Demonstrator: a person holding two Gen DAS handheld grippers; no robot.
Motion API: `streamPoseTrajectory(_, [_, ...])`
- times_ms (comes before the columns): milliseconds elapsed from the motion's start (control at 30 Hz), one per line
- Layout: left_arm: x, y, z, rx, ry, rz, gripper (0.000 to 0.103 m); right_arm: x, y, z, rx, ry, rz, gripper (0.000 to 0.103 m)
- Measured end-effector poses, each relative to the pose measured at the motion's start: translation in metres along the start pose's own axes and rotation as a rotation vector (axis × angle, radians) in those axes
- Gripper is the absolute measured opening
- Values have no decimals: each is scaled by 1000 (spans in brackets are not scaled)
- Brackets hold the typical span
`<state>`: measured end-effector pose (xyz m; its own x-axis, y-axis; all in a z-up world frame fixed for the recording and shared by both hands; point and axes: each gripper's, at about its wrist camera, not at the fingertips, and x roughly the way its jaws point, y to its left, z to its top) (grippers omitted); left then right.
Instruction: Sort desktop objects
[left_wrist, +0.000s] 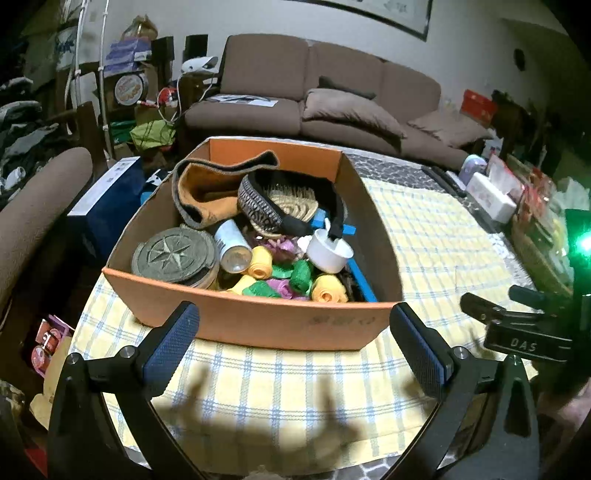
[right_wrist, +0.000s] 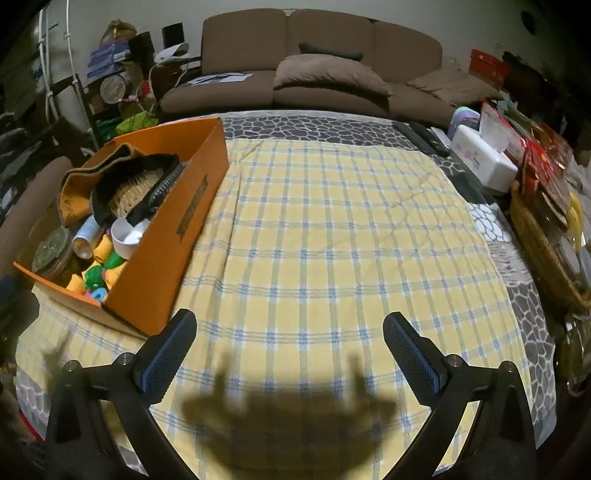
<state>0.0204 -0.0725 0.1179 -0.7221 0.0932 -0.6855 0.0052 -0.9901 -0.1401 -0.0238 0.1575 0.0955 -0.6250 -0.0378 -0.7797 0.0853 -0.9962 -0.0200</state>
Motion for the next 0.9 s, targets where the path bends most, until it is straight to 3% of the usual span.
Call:
streamPoseTrajectory(367, [20,20,-19,0,12,56,103,11,13,-18,-16,5,-1,102])
streamPoseTrajectory(900, [57,23,-32,12,83,55,103,34,4,-35,64,11,34,102])
